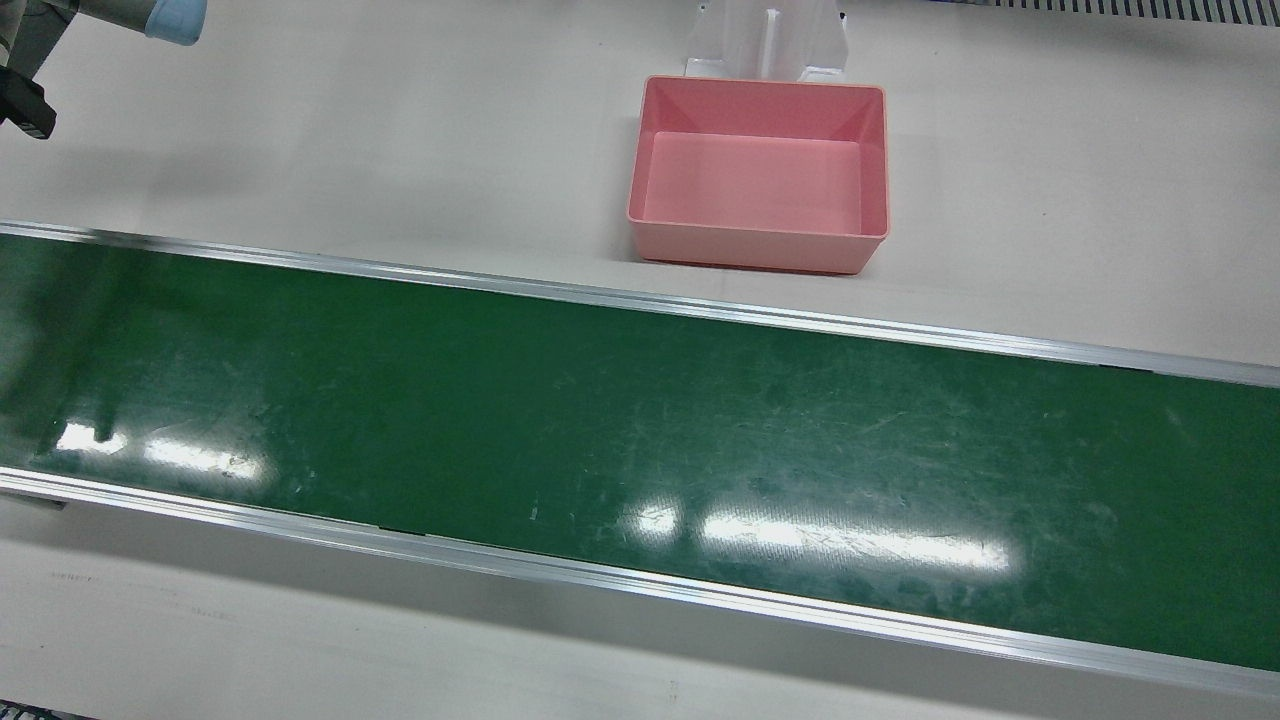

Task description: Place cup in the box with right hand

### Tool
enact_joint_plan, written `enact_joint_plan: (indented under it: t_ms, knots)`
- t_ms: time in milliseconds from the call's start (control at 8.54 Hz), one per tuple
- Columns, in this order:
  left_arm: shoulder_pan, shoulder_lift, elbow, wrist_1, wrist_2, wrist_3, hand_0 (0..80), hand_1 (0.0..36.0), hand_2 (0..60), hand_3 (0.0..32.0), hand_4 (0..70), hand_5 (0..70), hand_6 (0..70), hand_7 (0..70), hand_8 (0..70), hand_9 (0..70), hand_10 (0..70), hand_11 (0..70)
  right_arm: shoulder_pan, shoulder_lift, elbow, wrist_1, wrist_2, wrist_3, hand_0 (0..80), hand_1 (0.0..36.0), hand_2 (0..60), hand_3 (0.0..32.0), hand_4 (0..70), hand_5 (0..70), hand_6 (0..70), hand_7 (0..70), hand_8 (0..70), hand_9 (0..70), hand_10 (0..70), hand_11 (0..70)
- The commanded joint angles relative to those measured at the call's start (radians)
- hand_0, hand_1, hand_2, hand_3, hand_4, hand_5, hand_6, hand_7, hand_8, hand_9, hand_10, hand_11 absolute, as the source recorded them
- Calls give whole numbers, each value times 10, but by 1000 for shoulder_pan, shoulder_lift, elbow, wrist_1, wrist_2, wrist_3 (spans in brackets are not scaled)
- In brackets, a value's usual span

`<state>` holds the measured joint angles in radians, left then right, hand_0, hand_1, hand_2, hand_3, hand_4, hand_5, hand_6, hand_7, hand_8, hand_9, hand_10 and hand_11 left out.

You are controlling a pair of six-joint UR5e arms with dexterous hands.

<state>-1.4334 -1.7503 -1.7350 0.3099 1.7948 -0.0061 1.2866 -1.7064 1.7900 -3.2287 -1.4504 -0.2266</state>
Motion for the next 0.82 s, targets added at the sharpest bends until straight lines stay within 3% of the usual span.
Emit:
enact_joint_plan:
  t_ms: [0, 117, 234, 468, 703]
  knots:
    - [1, 0, -1, 1, 0, 0, 0, 0, 0, 0, 0, 0, 0, 0, 0, 0, 0, 0, 0, 88, -44, 23, 1, -19, 498, 213, 131, 0, 0, 69, 25, 6, 46, 37, 0, 0]
    - [1, -1, -3, 1, 0, 0, 0, 0, 0, 0, 0, 0, 0, 0, 0, 0, 0, 0, 0, 117, -64, 23, 1, -23, 601, 293, 74, 0, 0, 96, 27, 0, 45, 30, 0, 0]
    - [1, 0, -3, 1, 0, 0, 0, 0, 0, 0, 0, 0, 0, 0, 0, 0, 0, 0, 0, 126, -64, 21, 1, -28, 601, 292, 73, 0, 0, 95, 26, 0, 41, 24, 0, 0]
    - [1, 0, -3, 1, 0, 0, 0, 0, 0, 0, 0, 0, 0, 0, 0, 0, 0, 0, -3, 146, -72, 18, -1, -33, 541, 247, 95, 0, 0, 77, 25, 8, 33, 15, 0, 0]
    - [1, -1, -3, 1, 0, 0, 0, 0, 0, 0, 0, 0, 0, 0, 0, 0, 0, 0, -3, 151, -73, 18, -1, -31, 523, 232, 103, 0, 0, 72, 25, 14, 32, 16, 0, 0]
